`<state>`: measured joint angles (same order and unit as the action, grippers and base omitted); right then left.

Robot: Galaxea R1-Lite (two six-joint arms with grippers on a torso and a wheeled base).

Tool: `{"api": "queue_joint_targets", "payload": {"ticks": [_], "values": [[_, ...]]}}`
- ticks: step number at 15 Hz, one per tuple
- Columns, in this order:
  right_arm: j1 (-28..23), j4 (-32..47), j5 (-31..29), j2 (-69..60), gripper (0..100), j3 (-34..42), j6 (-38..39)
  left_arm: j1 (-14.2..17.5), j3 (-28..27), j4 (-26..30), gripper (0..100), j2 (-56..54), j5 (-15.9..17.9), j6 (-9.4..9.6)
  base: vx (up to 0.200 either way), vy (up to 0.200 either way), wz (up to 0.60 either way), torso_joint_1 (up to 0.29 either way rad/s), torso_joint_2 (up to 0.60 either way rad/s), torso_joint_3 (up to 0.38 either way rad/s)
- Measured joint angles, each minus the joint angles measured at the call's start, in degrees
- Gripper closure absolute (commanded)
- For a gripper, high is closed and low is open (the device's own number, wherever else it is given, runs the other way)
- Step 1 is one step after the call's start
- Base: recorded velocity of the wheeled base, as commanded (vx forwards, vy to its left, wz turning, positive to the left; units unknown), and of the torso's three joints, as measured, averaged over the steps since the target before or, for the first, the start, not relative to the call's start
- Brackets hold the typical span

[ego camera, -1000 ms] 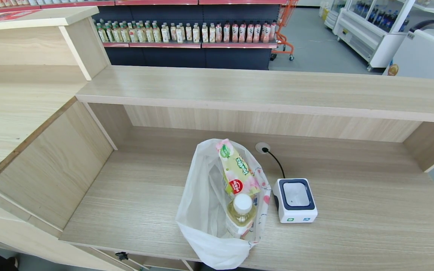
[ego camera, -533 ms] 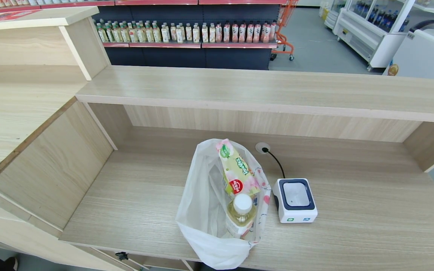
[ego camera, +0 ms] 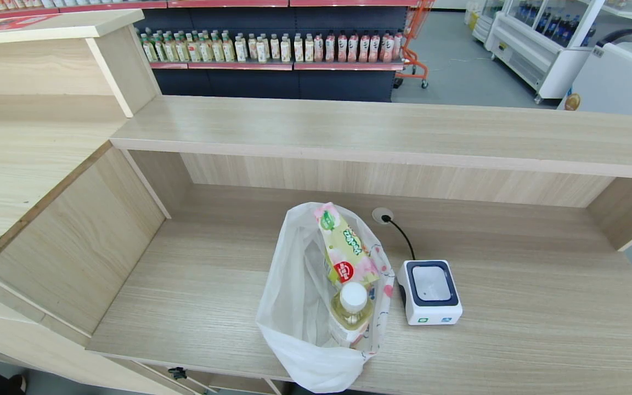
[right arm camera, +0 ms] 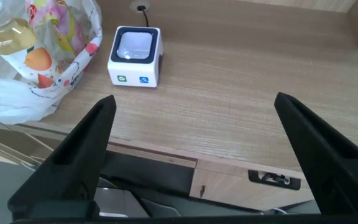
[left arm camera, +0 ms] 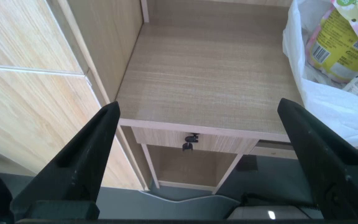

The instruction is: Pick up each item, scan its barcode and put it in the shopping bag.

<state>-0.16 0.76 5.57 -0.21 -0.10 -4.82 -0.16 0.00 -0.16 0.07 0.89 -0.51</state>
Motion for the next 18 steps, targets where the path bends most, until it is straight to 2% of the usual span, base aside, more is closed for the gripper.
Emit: {"api": "queue_joint_targets", "payload": {"ticks": [8, 11, 18], "values": [[0.00, 0.04, -0.07, 0.05, 0, 0.00, 1.71, -0.05, 0.00, 0.00, 0, 0.00, 0.01, 0.00, 0.000, 0.000, 0.00, 0.000, 0.00, 0.000], [0.00, 0.09, -0.13, 0.05, 0, 0.00, 2.11, 0.00, 0.00, 0.00, 0, 0.00, 0.00, 0.00, 0.000, 0.000, -0.60, 0.004, 0.00, 0.001], [-0.05, 0.13, -0.13, 0.10, 0, 0.00, 2.11, -0.02, -0.02, 0.00, 0, 0.00, 0.01, 0.07, 0.000, 0.000, 0.00, 0.000, 0.00, 0.000]]}}
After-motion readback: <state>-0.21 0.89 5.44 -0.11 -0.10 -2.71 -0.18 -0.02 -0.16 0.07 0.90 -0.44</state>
